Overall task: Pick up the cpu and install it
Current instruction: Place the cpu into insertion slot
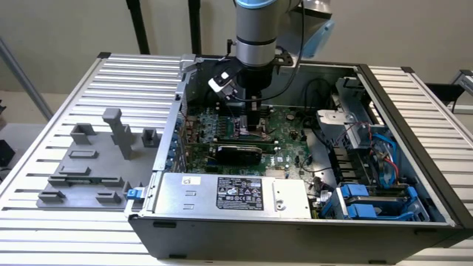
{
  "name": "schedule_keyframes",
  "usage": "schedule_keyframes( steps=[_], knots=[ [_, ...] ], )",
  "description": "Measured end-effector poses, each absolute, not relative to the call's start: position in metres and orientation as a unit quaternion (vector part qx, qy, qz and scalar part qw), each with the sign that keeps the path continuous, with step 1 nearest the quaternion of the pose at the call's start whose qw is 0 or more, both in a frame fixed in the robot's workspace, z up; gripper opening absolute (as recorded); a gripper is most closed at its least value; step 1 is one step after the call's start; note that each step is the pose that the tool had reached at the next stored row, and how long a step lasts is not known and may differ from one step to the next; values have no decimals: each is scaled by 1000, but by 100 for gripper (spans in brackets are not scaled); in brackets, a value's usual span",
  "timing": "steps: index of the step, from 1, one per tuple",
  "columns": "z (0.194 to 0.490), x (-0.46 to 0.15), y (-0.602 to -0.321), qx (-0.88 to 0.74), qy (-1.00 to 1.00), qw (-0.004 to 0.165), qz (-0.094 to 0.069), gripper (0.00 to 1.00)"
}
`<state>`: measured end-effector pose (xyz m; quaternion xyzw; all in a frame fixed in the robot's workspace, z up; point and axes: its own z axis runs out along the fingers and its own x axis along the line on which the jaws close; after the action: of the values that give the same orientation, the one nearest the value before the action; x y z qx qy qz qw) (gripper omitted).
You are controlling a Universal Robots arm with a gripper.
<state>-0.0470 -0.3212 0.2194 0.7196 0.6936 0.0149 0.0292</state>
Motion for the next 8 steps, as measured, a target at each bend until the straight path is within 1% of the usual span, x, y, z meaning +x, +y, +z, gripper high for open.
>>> schedule_keyframes(
  steps=[8],
  knots=[
    [209,-47,-321,720,693,29,16,55]
  ],
)
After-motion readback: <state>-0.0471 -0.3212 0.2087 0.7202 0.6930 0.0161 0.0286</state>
